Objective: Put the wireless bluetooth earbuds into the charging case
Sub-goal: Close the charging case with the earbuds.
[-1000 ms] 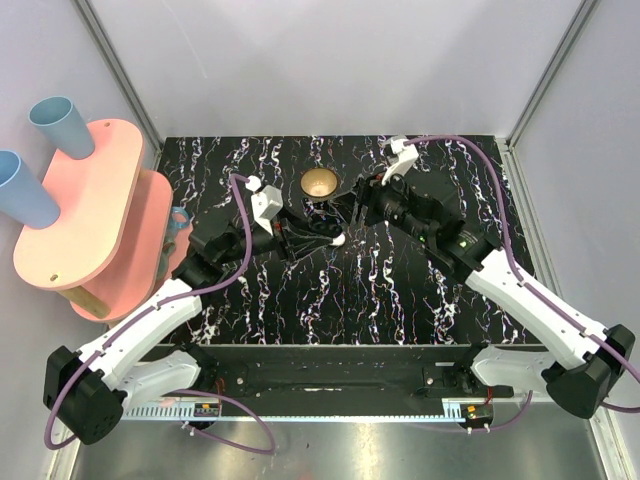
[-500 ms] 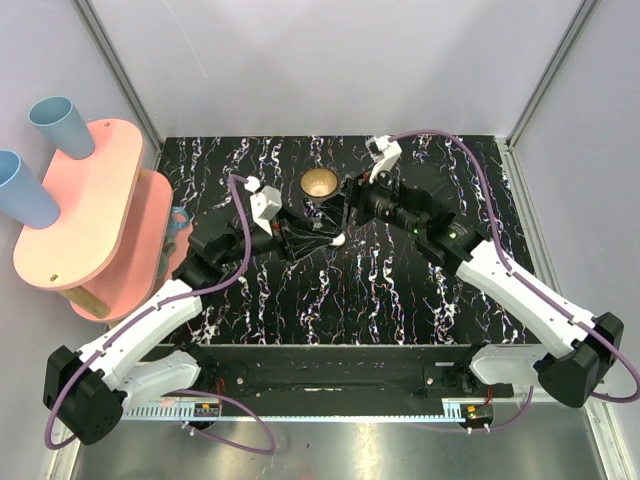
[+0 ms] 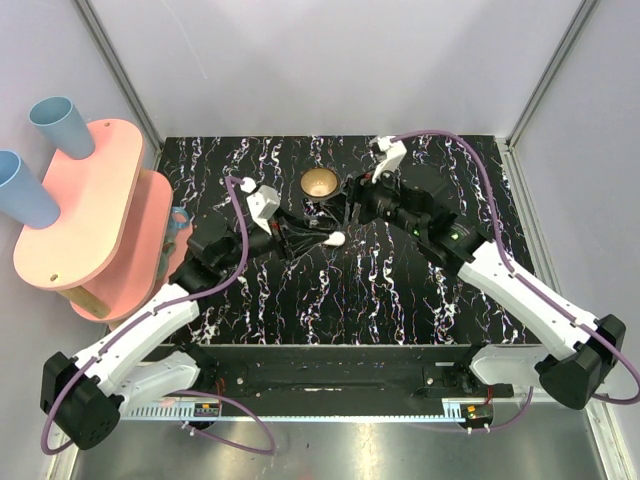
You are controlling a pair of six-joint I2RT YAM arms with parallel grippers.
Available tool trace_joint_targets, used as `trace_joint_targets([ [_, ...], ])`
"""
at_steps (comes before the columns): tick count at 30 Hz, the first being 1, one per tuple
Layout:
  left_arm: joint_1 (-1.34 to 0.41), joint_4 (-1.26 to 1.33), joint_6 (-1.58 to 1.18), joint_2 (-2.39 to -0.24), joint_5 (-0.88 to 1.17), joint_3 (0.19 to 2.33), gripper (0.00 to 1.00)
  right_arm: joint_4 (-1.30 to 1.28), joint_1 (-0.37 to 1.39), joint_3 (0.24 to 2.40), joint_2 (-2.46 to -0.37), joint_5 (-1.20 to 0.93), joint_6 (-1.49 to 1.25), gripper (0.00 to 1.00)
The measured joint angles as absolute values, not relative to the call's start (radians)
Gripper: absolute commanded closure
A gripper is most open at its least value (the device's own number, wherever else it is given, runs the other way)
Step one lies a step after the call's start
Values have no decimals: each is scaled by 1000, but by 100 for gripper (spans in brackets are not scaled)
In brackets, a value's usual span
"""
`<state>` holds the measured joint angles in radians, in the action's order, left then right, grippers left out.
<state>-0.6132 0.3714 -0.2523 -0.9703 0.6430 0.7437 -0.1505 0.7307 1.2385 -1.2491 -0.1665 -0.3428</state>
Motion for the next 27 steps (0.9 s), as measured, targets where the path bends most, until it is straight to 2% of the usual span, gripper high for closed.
trace_joint_targets([
  [7,-613,339,-255,-931,498,725,92,-147,730,1229,-1145,-24,-318,23],
  [12,-613,361,-283,-933,472,712,92,-65,730,1202,-1159,-99,-387,25],
  [16,-613,357,-309,-942,460,712,92,-39,730,1186,-1258,-197,-467,24],
  [20,-614,323,-333,-952,429,691,92,-28,720,1146,-1272,-201,-496,21],
  [27,-612,336,-384,-949,337,677,92,-47,727,1029,-1127,1,-476,15],
])
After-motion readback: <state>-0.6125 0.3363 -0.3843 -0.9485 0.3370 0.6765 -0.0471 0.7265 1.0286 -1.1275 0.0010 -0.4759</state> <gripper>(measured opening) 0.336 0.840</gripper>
